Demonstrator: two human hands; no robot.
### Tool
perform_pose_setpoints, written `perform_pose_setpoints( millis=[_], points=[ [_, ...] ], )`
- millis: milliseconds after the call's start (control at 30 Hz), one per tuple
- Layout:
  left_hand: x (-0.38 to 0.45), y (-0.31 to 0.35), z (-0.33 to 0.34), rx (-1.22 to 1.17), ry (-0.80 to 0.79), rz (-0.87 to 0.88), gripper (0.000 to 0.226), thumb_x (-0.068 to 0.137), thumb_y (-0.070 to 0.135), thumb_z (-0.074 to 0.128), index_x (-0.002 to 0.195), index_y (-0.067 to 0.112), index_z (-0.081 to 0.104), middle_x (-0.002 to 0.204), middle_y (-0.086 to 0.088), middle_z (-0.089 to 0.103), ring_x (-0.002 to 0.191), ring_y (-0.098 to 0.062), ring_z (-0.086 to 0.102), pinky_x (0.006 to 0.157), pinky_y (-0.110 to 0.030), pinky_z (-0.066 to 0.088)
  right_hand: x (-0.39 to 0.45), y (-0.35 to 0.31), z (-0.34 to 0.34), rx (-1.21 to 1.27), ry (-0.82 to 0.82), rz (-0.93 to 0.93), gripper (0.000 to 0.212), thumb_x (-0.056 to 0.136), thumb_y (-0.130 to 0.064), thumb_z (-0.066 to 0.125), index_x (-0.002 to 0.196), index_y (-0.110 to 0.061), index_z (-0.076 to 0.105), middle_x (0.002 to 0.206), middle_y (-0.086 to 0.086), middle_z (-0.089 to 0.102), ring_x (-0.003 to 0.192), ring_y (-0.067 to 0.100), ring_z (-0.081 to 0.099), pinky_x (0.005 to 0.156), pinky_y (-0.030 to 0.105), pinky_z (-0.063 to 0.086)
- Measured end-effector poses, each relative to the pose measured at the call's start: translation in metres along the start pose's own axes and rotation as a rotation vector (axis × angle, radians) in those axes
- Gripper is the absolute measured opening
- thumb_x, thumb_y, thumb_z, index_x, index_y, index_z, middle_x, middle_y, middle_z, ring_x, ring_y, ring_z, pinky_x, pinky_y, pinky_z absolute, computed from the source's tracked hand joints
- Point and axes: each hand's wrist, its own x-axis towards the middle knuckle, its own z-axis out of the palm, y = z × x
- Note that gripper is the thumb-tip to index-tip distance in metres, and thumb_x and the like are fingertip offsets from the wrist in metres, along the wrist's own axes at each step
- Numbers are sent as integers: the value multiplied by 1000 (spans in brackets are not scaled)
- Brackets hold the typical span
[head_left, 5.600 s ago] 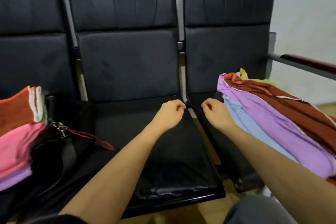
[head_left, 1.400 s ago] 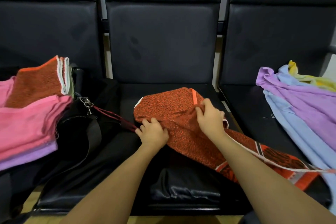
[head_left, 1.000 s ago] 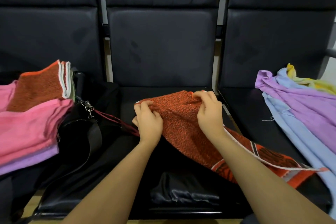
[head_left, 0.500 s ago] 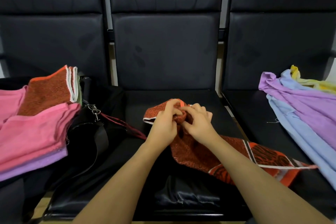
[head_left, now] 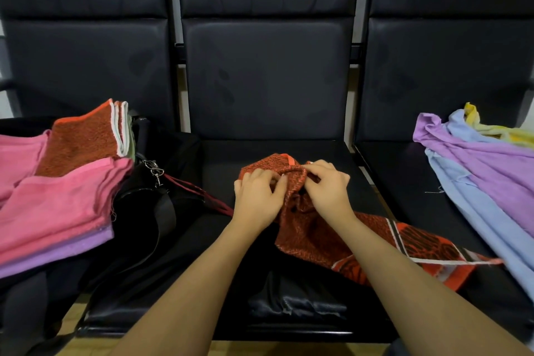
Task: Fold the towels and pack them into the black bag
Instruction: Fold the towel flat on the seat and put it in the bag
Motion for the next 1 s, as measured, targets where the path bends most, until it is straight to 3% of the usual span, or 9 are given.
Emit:
perform_pose_setpoints(
  millis=[133,233,367,500,600,700,767,867,1000],
  points=[
    [0,3,6,38,-13,49,27,94,36,50,113,20,59,112,6,55,110,-15,46,92,-30,22,1,-2,0,147,-109,18,21,91,-17,60,106,-27,72,94,-20,61,107,5,54,106,34,26],
    [0,5,5,-29,19,3,16,94,30,53,104,19,57,104,8,55,104,-14,50,85,-25,20,1,-4,-3,262,-106,78,29,92,-9,52,100,-29,72,92,-21,61,108,4,53,111,41,29],
    [-1,9,-4,-41,86,6,9,95,24,53,91,18,46,90,6,56,87,-17,56,78,-26,29,-1,-13,-7,157,-149,67,12,93,-33,58,93,-35,69,93,-16,61,106,0,48,99,26,17],
    [-5,11,-12,30,88,97,9,99,22,44,95,14,42,79,0,58,71,-22,58,67,-33,41,-1,-13,-3,-104,-28,50,19,95,-36,52,94,-27,69,91,-14,60,96,3,49,81,23,13],
    [-7,16,-17,-138,72,70,7,100,20,40,98,14,37,66,-1,54,54,-18,53,52,-33,41,0,-15,-4,-123,21,83,28,99,-36,45,93,-23,69,88,-8,61,88,5,51,86,26,19],
    [-8,22,-24,-298,152,20,11,100,14,37,111,17,37,58,0,50,49,-16,47,50,-35,39,-2,-13,-9,-62,64,78,23,99,-26,47,105,-21,68,97,-8,65,91,7,56,99,30,28],
    [-7,24,-31,-326,205,13,25,98,8,37,120,19,44,68,-3,58,61,-18,56,63,-36,46,-1,-14,-15,48,111,76,23,96,-20,53,115,-20,66,96,-5,68,100,15,61,102,37,39],
    [-2,21,-39,-310,299,-9,34,94,1,40,118,12,62,110,-4,67,103,-20,62,96,-33,45,1,-25,-27,151,166,96,25,92,-22,61,116,-16,62,88,0,70,93,18,64,91,35,48],
    [10,12,-54,-324,354,36,37,95,4,43,129,8,57,131,-6,57,122,-21,52,103,-23,36,5,-37,-40,272,235,99,10,91,-16,62,101,-16,61,87,-6,65,92,10,63,73,6,44]
  ],
)
